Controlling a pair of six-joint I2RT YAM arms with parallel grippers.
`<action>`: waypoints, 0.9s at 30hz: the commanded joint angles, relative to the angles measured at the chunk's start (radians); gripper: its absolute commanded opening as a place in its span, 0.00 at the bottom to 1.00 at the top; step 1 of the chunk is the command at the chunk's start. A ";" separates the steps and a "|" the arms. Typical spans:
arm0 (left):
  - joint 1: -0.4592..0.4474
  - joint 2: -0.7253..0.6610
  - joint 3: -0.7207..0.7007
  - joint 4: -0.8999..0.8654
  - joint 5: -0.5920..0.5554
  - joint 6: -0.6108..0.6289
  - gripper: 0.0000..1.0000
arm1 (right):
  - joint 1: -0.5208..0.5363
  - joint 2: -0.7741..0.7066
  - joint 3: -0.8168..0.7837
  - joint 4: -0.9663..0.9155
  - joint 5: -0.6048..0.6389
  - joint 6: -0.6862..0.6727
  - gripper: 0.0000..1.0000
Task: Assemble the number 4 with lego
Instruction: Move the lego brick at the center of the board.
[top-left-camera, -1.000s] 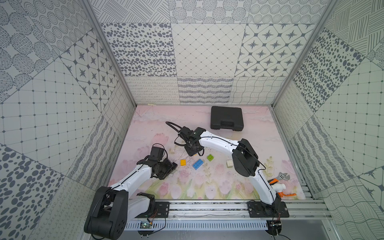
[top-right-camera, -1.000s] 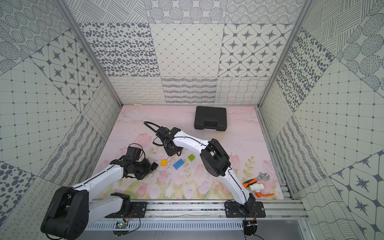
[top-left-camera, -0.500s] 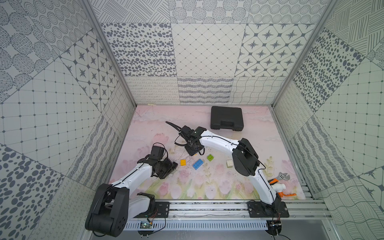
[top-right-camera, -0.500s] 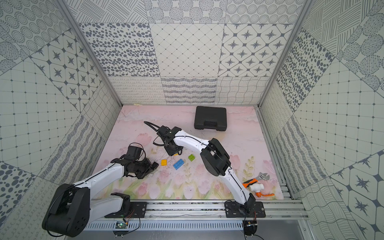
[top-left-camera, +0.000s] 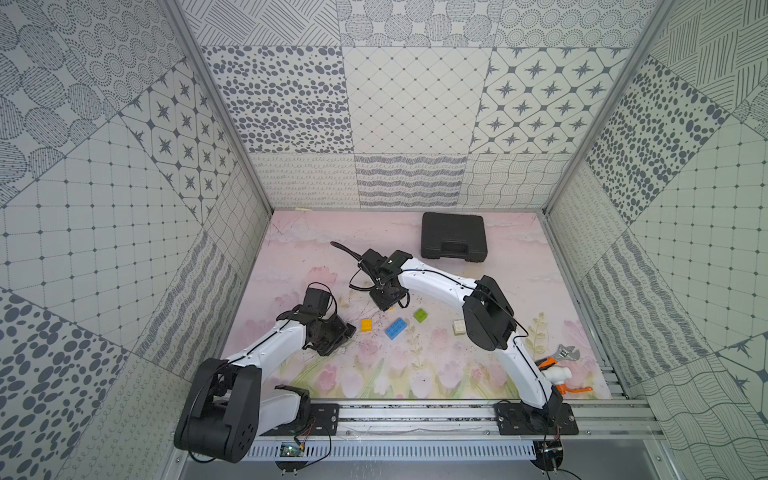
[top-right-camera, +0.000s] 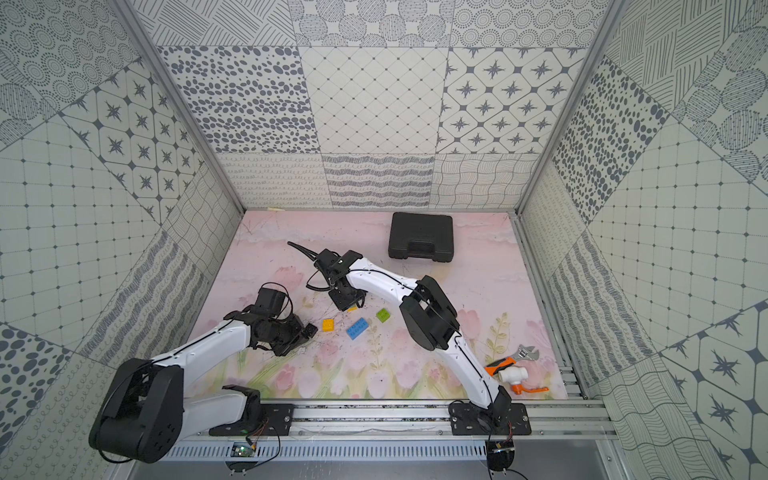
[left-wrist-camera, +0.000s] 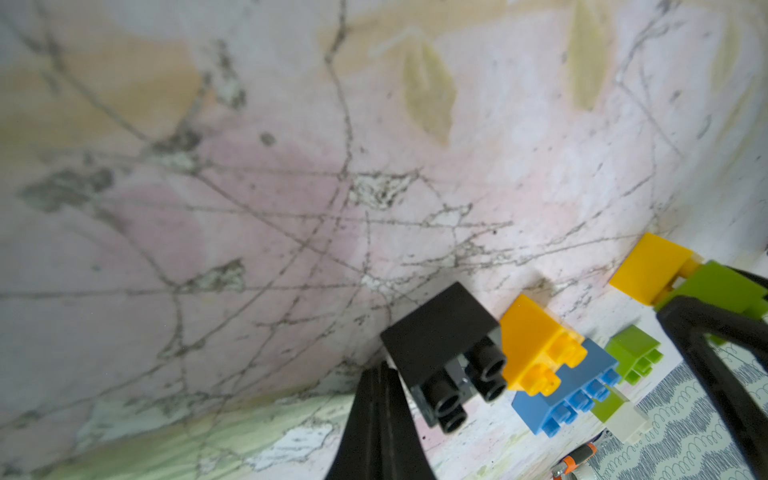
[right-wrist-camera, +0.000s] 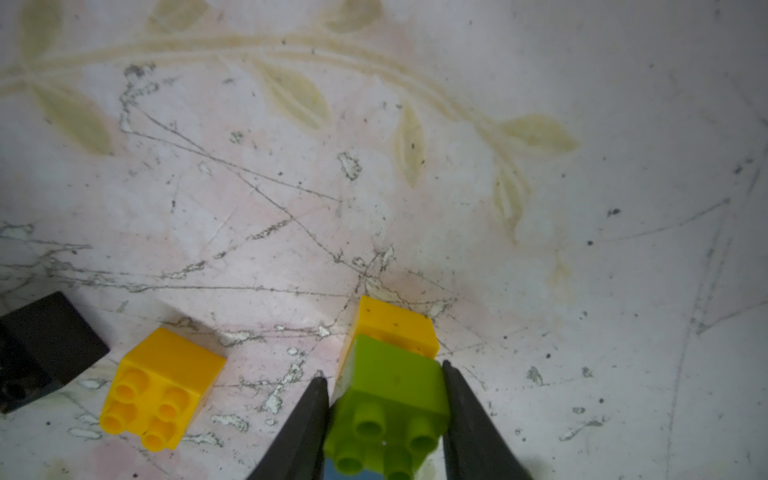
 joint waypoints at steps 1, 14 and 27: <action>0.002 0.006 0.010 -0.093 -0.073 0.030 0.00 | -0.010 0.055 0.011 -0.095 -0.029 0.038 0.26; 0.003 0.061 -0.002 -0.051 -0.049 0.037 0.00 | -0.002 -0.010 0.070 -0.108 -0.010 0.005 0.28; 0.002 0.084 0.005 -0.042 -0.047 0.043 0.00 | -0.007 0.063 0.104 -0.115 -0.033 0.013 0.28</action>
